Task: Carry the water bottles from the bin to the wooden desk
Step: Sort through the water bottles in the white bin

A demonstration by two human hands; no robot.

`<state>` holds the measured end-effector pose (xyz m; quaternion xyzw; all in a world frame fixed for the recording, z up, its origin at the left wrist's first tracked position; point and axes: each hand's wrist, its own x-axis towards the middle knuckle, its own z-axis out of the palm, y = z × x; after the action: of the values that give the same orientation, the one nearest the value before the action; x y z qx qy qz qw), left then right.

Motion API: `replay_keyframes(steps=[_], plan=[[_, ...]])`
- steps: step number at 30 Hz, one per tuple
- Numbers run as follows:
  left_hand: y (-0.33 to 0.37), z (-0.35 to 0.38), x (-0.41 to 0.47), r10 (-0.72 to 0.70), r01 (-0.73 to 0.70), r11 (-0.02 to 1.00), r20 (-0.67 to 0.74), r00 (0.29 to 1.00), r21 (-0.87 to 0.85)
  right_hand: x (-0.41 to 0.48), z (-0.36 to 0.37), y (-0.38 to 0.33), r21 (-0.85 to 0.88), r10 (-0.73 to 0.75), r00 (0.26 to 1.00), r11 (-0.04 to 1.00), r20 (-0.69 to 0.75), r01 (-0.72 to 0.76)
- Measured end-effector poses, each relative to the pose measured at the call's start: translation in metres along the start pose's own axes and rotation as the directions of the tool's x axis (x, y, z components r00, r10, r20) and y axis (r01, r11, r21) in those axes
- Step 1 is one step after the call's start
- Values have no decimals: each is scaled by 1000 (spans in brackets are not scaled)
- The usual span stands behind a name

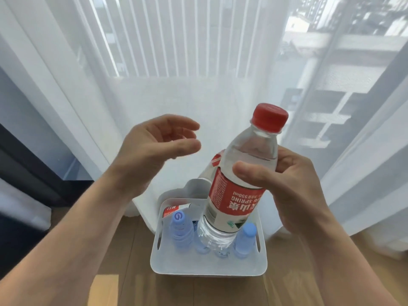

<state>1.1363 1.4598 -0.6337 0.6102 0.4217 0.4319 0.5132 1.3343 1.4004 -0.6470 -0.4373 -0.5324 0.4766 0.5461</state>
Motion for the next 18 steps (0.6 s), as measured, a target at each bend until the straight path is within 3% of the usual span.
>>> replay_keyframes(steps=[3, 5, 9, 14, 18], plan=[[10, 12, -12, -3, -48, 964, 192, 981, 260, 4, 2, 3, -14, 27, 995, 999, -96, -29], [2, 27, -18, 24, -81, 946, 182, 983, 314, 6, 1, 4, 0, 51, 987, 999, -156, -51], [-14, 40, -18, 30, -30, 983, 4, 1000, 179, 7, 2, 6, -26, 57, 959, 997, -278, -66], [-21, 38, -9, -121, 125, 989, 59, 991, -75, 8, 3, 7, -50, 74, 955, 994, -289, -92], [-21, 31, -10, -137, 147, 987, 147, 980, -60, 8, 3, 5, -97, 58, 930, 990, -364, -99]])
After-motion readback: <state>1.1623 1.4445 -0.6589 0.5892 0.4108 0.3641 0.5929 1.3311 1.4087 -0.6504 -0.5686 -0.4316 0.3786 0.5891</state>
